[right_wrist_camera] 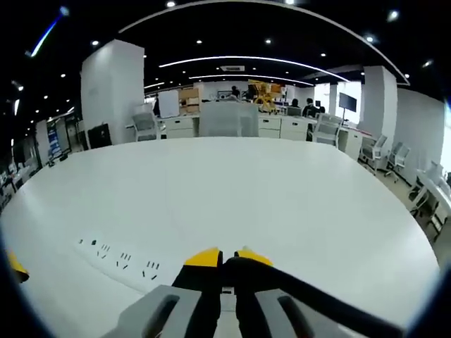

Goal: Find the data cable on the table. Grasp the USB connector end of the cable and insert it into the USB port on the table

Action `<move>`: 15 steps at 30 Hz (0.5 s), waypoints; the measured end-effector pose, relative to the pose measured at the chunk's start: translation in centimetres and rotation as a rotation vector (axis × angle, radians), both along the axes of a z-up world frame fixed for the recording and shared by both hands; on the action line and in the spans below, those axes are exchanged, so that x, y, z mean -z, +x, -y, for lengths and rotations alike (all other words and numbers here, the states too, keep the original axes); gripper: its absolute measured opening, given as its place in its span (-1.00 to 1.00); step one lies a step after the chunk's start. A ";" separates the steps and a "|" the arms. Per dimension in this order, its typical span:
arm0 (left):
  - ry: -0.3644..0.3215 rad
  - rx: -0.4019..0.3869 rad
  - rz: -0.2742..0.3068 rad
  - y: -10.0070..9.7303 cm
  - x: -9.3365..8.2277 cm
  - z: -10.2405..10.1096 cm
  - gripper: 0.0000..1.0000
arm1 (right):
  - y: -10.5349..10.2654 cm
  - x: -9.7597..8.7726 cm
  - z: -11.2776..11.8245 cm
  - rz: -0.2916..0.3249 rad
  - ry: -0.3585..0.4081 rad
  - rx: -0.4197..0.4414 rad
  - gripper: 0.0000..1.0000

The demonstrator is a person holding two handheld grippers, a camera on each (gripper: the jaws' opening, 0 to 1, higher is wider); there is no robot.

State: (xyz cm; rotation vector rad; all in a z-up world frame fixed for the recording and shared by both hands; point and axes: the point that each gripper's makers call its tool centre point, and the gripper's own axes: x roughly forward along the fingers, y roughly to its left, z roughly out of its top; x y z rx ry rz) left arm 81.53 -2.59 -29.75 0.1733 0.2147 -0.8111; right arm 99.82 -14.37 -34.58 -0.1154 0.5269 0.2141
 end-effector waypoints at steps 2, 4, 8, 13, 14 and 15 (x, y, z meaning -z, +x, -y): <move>0.000 -0.002 -0.001 0.0 0.1 0.0 0.10 | -0.1 0.0 -0.1 0.012 -0.064 -0.005 -0.86; 0.001 0.000 -0.003 0.0 0.1 0.1 0.10 | 0.1 0.0 -0.1 0.012 -0.048 -0.009 -0.86; 0.000 0.003 -0.004 -0.2 0.1 0.1 0.10 | 0.2 0.0 0.4 0.009 0.093 0.002 -0.86; -0.001 0.000 -0.002 -0.1 0.0 0.1 0.10 | 0.1 0.0 0.1 0.029 0.031 -0.003 -0.86; 0.000 0.000 -0.001 -0.1 0.0 0.1 0.10 | 0.2 -0.1 0.2 0.029 0.033 -0.002 -0.86; 0.000 0.000 -0.001 -0.1 0.0 0.1 0.10 | 0.2 -0.1 0.3 0.030 0.038 -0.002 -0.86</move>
